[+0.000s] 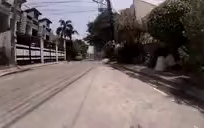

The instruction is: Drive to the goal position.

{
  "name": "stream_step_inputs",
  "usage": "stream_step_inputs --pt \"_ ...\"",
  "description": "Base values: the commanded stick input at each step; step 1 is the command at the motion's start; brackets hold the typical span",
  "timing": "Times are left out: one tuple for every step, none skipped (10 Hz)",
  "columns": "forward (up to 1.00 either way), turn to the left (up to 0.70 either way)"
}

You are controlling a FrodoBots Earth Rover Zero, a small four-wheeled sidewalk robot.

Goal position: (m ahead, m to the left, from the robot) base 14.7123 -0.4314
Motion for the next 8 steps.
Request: stream_step_inputs --pt "1.0 0.0" --pt "1.0 0.0" --pt "1.0 0.0" --pt "1.0 0.0" --pt "1.0 0.0" --pt "1.0 0.0" --pt "1.0 0.0" --pt "1.0 0.0"
